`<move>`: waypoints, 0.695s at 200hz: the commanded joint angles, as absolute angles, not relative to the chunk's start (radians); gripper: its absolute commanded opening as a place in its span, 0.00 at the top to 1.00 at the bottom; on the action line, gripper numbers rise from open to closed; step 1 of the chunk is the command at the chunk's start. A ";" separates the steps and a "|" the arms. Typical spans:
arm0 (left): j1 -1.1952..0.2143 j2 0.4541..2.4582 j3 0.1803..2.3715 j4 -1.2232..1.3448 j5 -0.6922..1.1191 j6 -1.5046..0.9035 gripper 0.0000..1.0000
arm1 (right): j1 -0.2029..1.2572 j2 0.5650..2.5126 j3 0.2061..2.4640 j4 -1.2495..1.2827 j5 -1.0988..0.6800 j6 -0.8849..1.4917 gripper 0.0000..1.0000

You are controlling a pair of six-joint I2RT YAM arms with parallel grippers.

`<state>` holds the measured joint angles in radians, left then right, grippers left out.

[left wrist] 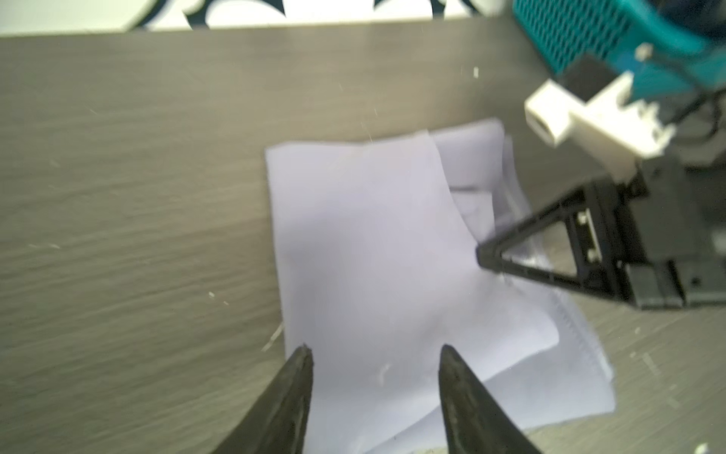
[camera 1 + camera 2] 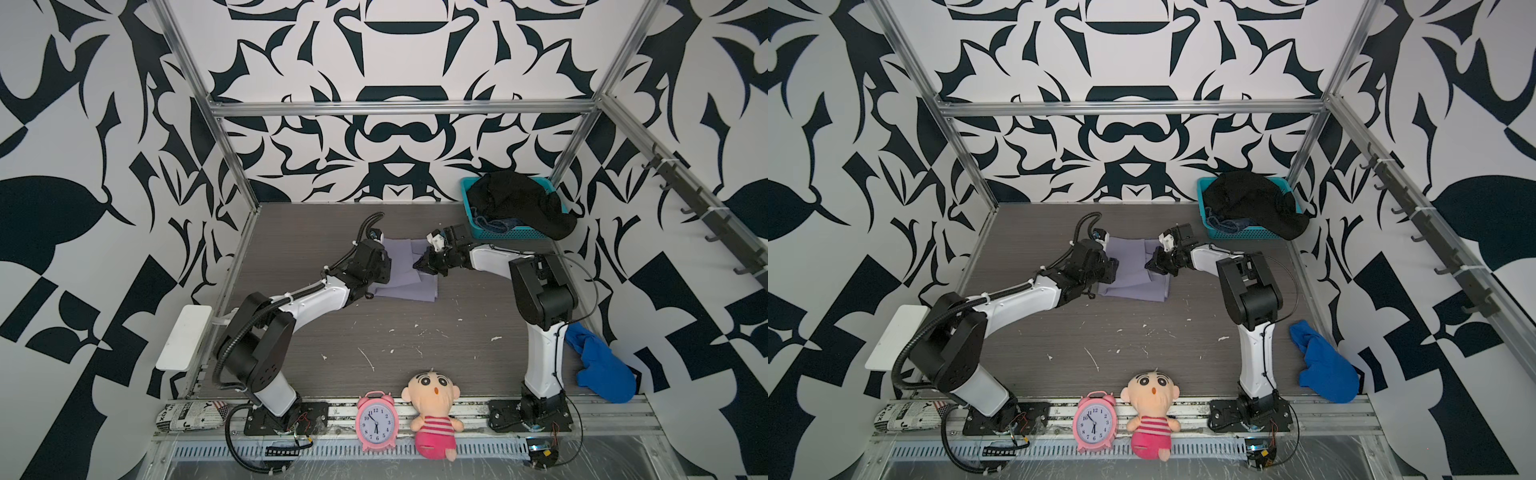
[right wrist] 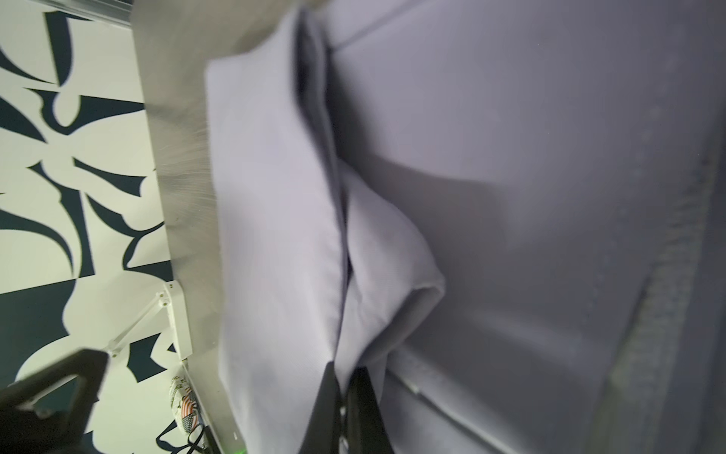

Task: Fold and stack skirts
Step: Fold the skirt at the center of the table.

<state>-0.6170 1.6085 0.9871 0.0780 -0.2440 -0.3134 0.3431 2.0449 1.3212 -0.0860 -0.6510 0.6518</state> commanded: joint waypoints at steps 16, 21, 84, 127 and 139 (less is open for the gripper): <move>-0.570 1.569 0.941 0.093 -0.268 -0.347 0.44 | 0.350 1.920 1.365 -0.058 -0.703 0.677 1.00; -0.569 1.568 0.939 0.094 -0.271 -0.347 0.44 | 0.350 1.910 1.367 -0.061 -0.703 0.678 1.00; -0.561 1.587 0.931 0.103 -0.295 -0.347 0.45 | 0.335 1.795 1.373 -0.085 -0.686 0.696 1.00; -0.561 1.603 0.930 0.108 -0.310 -0.348 0.46 | 0.314 1.704 1.359 -0.149 -0.648 0.669 1.00; -0.561 1.603 0.927 0.120 -0.292 -0.344 0.46 | 0.313 1.690 1.358 -0.167 -0.632 0.657 1.00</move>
